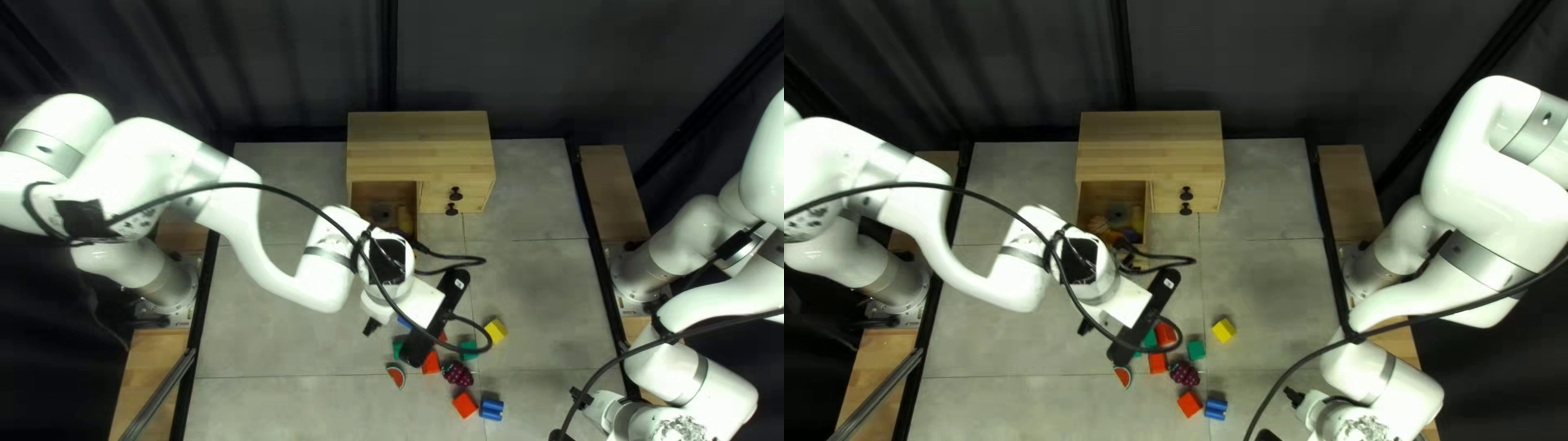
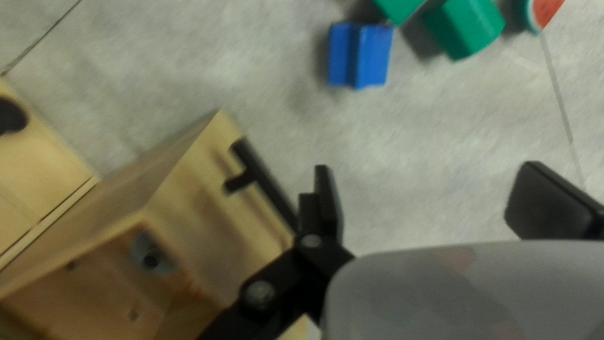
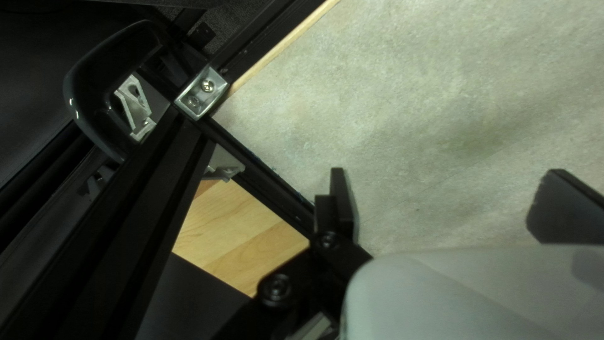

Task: Open drawers and place objects into drawer and close

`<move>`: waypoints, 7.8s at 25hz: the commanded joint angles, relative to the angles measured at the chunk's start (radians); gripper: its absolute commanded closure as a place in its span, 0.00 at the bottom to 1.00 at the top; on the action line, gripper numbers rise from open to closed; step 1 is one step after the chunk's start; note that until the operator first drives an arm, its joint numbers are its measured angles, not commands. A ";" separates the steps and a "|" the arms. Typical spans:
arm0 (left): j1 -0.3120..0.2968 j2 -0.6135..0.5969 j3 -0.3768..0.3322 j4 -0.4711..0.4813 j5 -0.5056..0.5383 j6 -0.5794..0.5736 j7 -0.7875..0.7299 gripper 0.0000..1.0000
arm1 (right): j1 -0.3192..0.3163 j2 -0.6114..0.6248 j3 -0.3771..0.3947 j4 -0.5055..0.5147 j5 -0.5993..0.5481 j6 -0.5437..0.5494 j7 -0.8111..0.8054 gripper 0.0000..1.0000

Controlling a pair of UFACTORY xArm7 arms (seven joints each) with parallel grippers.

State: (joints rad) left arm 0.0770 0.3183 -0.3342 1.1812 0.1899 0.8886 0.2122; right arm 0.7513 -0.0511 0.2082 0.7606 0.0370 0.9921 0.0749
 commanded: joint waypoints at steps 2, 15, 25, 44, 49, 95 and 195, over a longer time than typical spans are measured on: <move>-0.014 0.080 0.010 0.041 0.028 -0.017 0.001 0.00 | 0.000 0.000 0.000 0.000 0.000 0.000 0.000 0.00; -0.055 0.091 -0.057 0.016 0.080 -0.022 0.162 0.00 | 0.000 0.000 0.000 0.000 0.000 0.000 0.000 0.00; -0.043 0.089 -0.126 0.016 0.065 -0.051 0.361 0.00 | 0.000 0.000 0.000 0.000 0.000 0.000 0.000 0.00; -0.148 0.086 -0.049 0.019 0.076 -0.238 -0.130 0.01 | 0.000 0.000 0.000 0.000 0.000 0.000 0.000 0.00; -0.146 0.033 -0.056 -0.045 0.032 -0.197 -0.198 0.00 | 0.000 0.000 0.000 0.000 0.000 0.000 0.000 0.00; -0.307 -0.380 -0.296 -0.477 -0.395 -0.148 -0.444 0.00 | -0.097 -0.052 -0.102 -0.085 -0.147 0.003 -0.174 0.00; -0.373 -0.338 -0.362 -0.370 -0.323 0.013 -0.461 0.00 | -0.531 0.326 -0.496 0.613 -0.329 -0.003 -0.843 0.00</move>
State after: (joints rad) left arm -0.2961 -0.0201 -0.6959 0.8110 -0.1328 0.9015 -0.2489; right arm 0.2061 0.2819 -0.2969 1.3395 -0.3080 0.9212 -0.7822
